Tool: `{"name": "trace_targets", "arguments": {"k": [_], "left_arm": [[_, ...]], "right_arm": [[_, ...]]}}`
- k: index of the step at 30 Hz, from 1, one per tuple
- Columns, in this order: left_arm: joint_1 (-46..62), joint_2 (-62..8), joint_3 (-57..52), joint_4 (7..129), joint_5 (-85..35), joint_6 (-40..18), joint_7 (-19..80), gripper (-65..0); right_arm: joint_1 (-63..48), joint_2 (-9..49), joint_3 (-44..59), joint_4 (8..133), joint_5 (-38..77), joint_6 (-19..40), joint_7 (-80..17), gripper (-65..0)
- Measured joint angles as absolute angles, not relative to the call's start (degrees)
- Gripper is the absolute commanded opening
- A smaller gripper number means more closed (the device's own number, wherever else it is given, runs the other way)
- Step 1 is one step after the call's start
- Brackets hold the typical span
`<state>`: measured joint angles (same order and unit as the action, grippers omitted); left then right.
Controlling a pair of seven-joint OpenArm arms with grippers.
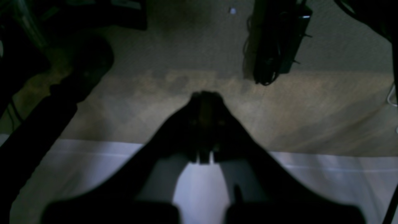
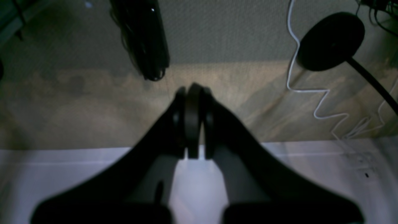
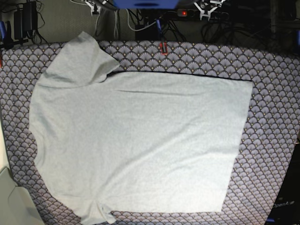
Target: Fold the T-shirt properly
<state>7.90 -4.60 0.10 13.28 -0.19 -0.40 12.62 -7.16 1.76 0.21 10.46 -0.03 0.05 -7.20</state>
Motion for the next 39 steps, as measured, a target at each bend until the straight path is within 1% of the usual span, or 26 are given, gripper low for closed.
{"name": "trace_targets", "arguments": {"k": [37, 39], "left_arm": [[7.9, -4.1, 0.1, 13.9, -0.2, -0.4, 12.6, -64.7], [7.9, -4.1, 0.1, 13.9, -0.2, -0.4, 11.5, -64.7]], "right_arm": [[-7.5, 1.7, 0.3, 10.8, 0.0, 0.1, -6.8, -65.0], [-7.5, 1.8, 0.3, 10.8, 0.0, 0.1, -6.8, -65.0]]}}
